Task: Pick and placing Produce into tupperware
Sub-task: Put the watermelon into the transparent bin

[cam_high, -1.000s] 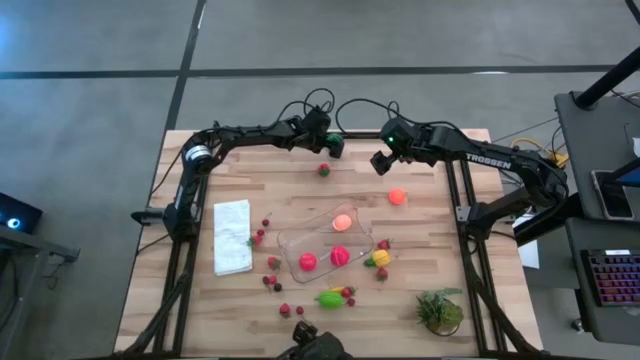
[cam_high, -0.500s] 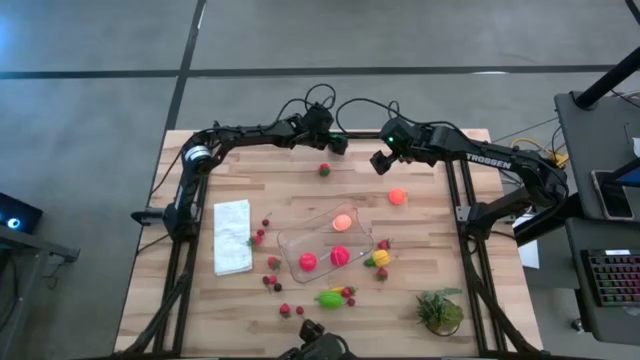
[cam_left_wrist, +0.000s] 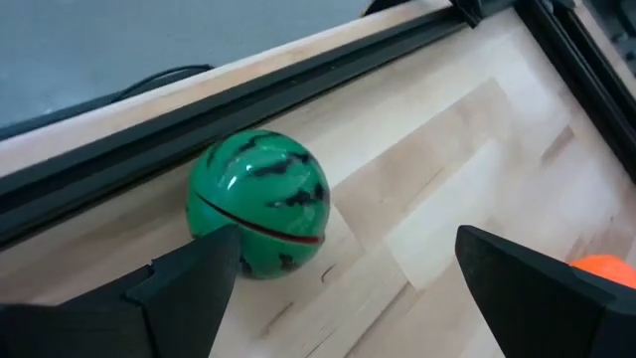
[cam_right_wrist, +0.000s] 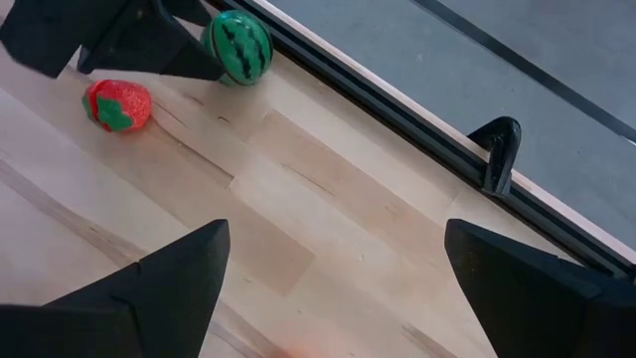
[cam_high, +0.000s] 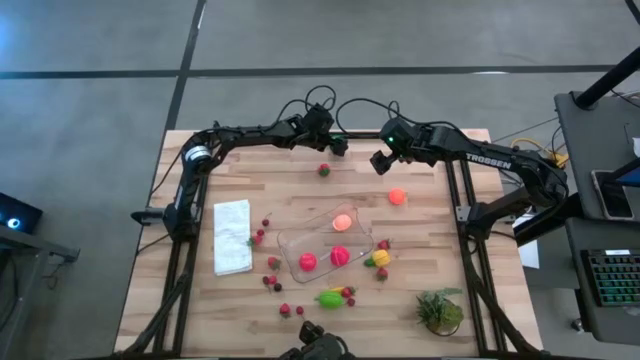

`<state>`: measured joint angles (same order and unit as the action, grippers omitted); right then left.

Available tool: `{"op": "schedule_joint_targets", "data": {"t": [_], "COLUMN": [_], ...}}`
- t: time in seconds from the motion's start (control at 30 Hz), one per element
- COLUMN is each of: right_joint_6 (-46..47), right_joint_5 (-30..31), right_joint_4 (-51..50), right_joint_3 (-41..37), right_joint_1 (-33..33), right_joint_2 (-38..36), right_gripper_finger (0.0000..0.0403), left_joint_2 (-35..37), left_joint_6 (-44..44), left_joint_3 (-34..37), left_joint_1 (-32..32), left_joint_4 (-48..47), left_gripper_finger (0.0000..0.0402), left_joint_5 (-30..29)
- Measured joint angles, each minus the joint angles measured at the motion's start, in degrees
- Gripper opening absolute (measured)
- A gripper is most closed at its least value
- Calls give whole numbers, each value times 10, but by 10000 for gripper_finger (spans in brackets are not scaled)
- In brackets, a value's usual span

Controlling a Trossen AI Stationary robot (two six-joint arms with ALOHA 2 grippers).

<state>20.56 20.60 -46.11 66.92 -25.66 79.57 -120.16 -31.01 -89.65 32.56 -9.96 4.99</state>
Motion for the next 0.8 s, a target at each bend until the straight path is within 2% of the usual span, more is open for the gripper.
{"op": "schedule_joint_targets", "data": {"t": [0.23,0.4,0.6,0.8], "right_joint_6": [0,-2,0,4], "right_joint_5": [0,0,0,0], "right_joint_4": [-1,-1,-1,0], "right_joint_3": [0,0,0,0], "right_joint_1": [0,0,0,-2], "right_joint_2": [0,0,0,0], "right_gripper_finger": [365,365,365,365], "left_joint_2": [0,1,1,2], "left_joint_6": [-14,-11,18,14], "left_joint_3": [0,-14,-43,-69], "left_joint_1": [0,0,0,3], "left_joint_4": [-1,-48,-132,-135], "left_gripper_finger": [357,357,357,357], "left_joint_5": [-2,-14,-68,-87]}}
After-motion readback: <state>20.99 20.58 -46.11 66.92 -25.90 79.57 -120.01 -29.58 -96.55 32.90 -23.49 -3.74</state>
